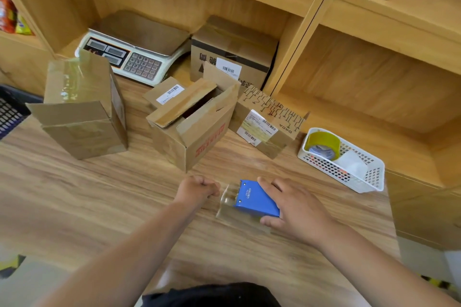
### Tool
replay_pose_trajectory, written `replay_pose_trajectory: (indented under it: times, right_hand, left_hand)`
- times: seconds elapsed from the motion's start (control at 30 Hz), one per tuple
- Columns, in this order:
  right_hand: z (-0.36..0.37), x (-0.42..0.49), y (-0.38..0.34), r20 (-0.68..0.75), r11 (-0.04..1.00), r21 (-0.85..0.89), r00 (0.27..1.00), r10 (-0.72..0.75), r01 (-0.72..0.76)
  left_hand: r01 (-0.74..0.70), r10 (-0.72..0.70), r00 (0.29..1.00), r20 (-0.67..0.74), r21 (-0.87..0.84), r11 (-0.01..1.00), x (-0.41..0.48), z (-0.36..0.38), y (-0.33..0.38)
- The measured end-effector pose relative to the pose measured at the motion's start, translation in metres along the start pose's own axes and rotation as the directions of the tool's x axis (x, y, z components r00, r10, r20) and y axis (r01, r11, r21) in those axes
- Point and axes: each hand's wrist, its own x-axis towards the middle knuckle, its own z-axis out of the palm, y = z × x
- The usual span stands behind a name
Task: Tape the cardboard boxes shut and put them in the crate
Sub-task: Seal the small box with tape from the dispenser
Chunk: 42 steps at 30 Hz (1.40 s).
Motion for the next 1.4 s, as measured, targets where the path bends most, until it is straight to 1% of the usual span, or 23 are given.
replay_pose_trajectory:
  times: [0.13,0.53,0.73,0.87,0.97,1.03,1.13,1.23,1.3,1.33,1.4]
  right_hand:
    - [0.004,0.002,-0.004,0.014,1.0,0.0,1.0,0.009,-0.009]
    - [0.006,0.013,-0.023,0.01,0.991,-0.136,1.0,0.024,-0.023]
    - [0.008,0.015,-0.026,-0.02,0.987,-0.158,1.0,0.012,-0.015]
    - [0.008,0.016,-0.028,-0.025,0.984,-0.172,0.999,0.033,-0.037]
    - [0.01,0.016,-0.03,-0.061,0.981,-0.19,0.998,0.029,-0.04]
    - [0.01,0.017,-0.031,-0.071,0.978,-0.203,0.997,0.03,-0.044]
    - [0.009,0.018,-0.032,-0.063,0.976,-0.211,0.997,0.05,-0.062]
    - [0.013,0.02,-0.031,-0.073,0.964,-0.26,0.996,0.045,-0.062]
    - [0.021,0.022,-0.028,-0.125,0.956,-0.284,0.991,0.046,-0.08]
    - [0.026,0.024,-0.027,-0.169,0.959,-0.27,0.985,0.036,-0.081]
    - [0.03,0.025,-0.027,-0.205,0.963,-0.254,0.978,0.032,-0.085]
  left_hand:
    - [0.027,-0.028,0.999,-0.016,-0.056,0.998,0.001,0.001,-0.005]
    - [0.042,-0.044,0.998,-0.05,-0.046,0.998,0.006,0.001,-0.011]
    - [0.071,-0.073,0.996,-0.048,-0.04,0.997,0.011,0.0,-0.019]
    - [0.089,-0.092,0.994,-0.058,-0.052,0.995,0.013,0.003,-0.021]
    - [0.105,-0.106,0.99,-0.088,-0.018,0.994,0.011,0.006,-0.021]
    - [0.113,-0.108,0.988,-0.112,0.039,0.993,0.009,0.009,-0.022]
    - [0.119,-0.11,0.989,-0.103,0.09,0.989,0.008,0.014,-0.024]
    - [0.119,-0.102,0.987,-0.121,0.142,0.983,0.007,0.02,-0.027]
    - [0.105,-0.085,0.988,-0.125,0.16,0.981,0.005,0.024,-0.027]
    - [0.1,-0.078,0.989,-0.129,0.18,0.979,0.004,0.026,-0.026]
    - [0.073,-0.042,0.988,-0.146,0.216,0.974,0.004,0.027,-0.028]
